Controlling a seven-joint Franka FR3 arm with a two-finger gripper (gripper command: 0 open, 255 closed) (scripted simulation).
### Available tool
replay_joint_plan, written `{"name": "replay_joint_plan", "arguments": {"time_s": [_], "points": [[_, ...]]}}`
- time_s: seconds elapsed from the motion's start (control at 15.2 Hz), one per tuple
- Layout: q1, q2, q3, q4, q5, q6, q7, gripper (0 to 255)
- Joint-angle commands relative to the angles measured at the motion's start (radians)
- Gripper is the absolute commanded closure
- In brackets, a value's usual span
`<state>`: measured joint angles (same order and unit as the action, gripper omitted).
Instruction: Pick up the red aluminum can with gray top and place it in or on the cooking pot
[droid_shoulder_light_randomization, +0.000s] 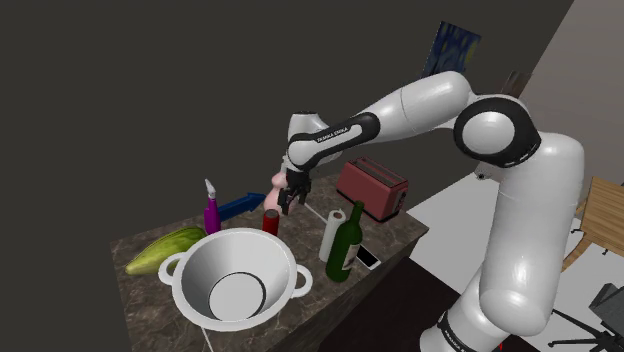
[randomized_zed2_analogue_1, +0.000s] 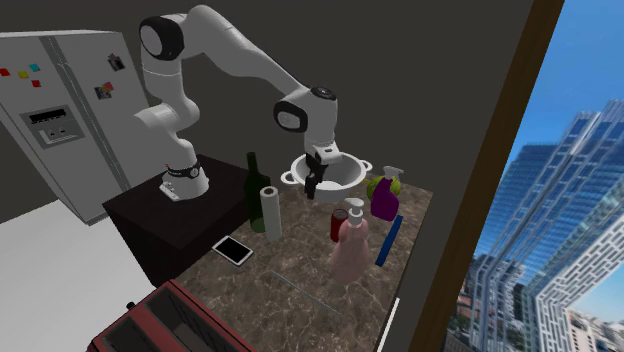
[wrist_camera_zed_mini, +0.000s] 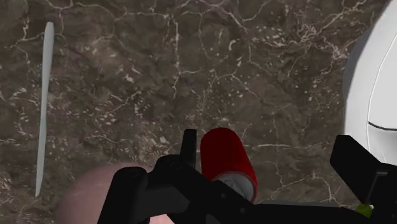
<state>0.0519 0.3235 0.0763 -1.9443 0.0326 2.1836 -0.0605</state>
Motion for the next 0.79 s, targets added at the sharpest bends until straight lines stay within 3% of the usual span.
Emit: {"name": "replay_joint_plan", "arguments": {"time_s": [0.0,0.53,0.73], "points": [[0.004,0.067,-0.003,0.059,-0.008,0.016,0.006,0],[0.029,0.380,-0.016,0.416,-0.036,0.002,0.030,0],[0.030,0.403,-0.016,0.410,-0.037,0.030,0.030,0]]}}
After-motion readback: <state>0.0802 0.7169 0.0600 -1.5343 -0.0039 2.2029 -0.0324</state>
